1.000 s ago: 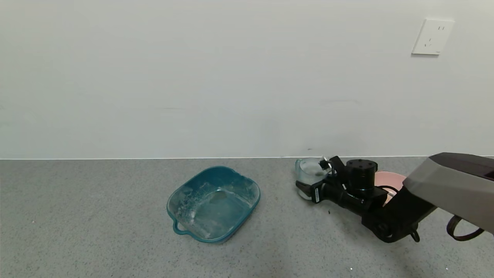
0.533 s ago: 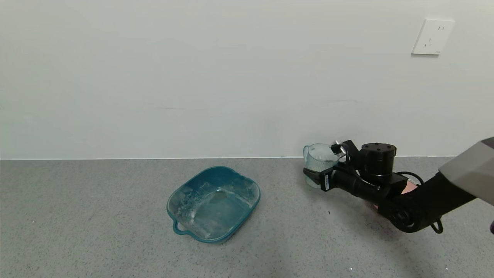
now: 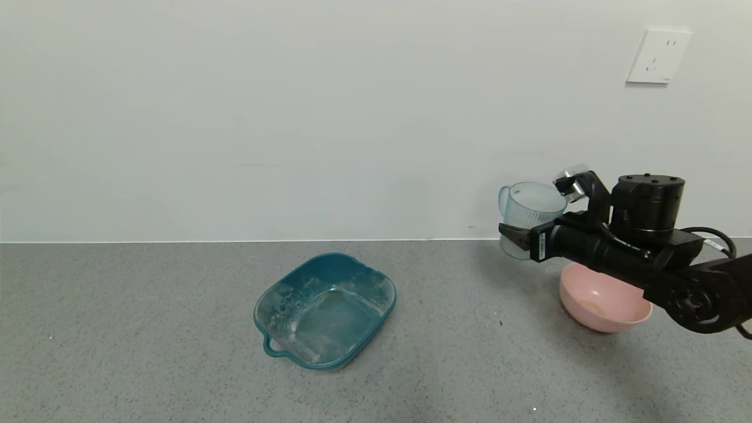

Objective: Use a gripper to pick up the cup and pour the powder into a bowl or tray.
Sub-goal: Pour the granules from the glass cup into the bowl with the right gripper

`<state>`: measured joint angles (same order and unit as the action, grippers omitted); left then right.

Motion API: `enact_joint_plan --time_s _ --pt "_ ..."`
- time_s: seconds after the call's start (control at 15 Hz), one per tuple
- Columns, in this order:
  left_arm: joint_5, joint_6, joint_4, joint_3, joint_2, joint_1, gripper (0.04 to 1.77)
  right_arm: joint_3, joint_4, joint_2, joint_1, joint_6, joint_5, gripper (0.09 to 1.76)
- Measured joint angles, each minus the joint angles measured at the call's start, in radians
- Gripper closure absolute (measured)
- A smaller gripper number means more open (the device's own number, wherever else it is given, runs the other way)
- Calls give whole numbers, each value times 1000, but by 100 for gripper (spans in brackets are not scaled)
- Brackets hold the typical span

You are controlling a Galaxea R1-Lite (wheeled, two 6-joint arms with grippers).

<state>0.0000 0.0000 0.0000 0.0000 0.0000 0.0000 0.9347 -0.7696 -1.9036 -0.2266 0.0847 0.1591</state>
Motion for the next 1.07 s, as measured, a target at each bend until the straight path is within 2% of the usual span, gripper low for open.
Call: enact_joint_plan --time_s 0.6,1.07 --pt "0 0 0 0 0 0 5 -95 14 109 212 127 18 48" --pt "0 0 0 0 0 0 5 -170 29 148 411 319 112 48"
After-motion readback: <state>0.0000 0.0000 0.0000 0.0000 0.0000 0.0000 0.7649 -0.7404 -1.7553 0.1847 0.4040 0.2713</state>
